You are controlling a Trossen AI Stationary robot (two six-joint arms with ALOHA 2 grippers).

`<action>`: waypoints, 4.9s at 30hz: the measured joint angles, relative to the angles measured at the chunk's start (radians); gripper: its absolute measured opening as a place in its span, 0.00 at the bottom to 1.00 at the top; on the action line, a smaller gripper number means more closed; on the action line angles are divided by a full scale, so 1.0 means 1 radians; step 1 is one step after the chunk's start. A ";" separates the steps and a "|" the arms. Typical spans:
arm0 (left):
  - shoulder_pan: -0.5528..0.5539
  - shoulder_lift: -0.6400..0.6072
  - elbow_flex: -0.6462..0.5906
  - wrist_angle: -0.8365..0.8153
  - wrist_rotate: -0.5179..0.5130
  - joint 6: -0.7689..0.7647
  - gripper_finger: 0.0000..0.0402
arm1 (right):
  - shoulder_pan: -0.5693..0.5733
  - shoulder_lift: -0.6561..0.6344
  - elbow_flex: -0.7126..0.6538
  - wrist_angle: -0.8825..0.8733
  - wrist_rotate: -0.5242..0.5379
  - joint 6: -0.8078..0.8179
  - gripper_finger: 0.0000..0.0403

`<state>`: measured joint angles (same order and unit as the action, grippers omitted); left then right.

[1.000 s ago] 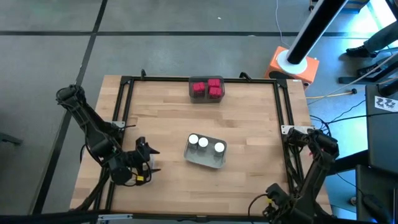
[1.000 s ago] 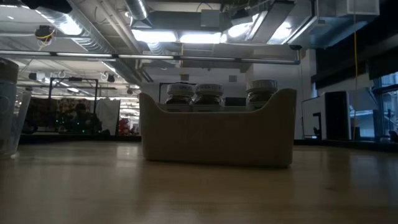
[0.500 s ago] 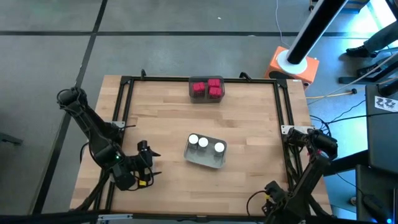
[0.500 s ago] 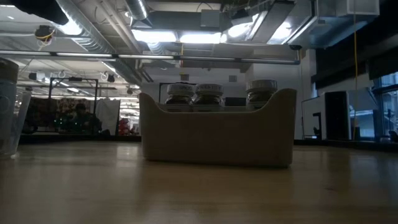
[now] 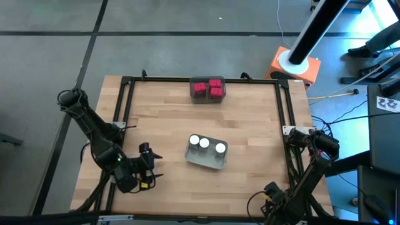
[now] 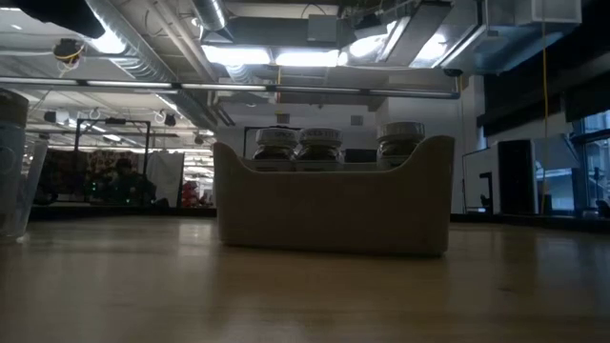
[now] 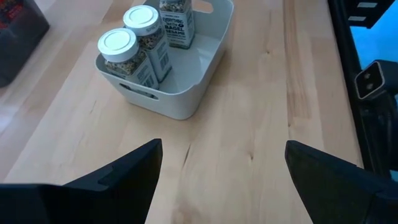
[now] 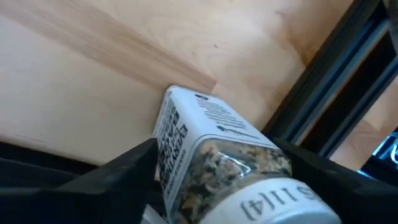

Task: Sort spices by type
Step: Put the white seasoning bottle into the gray bin, then return to Home Position

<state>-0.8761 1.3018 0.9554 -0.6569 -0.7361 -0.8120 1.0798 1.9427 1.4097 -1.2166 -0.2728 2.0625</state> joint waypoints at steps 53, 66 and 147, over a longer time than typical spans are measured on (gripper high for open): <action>-0.035 -0.001 0.000 -0.080 0.030 0.008 0.80 | -0.660 0.031 0.380 0.093 0.608 -1.502 0.51; -0.034 -0.002 0.000 -0.093 0.027 0.008 0.80 | -0.693 0.091 0.375 0.027 0.489 -1.520 0.51; 0.753 -0.364 -0.406 0.475 0.604 0.806 0.00 | -1.063 -0.846 -0.667 0.889 0.424 -1.861 0.35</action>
<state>-0.1234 0.9378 0.5499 -0.1815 -0.1316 -0.0056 0.0164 1.0966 0.7431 -0.3275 0.1516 0.2016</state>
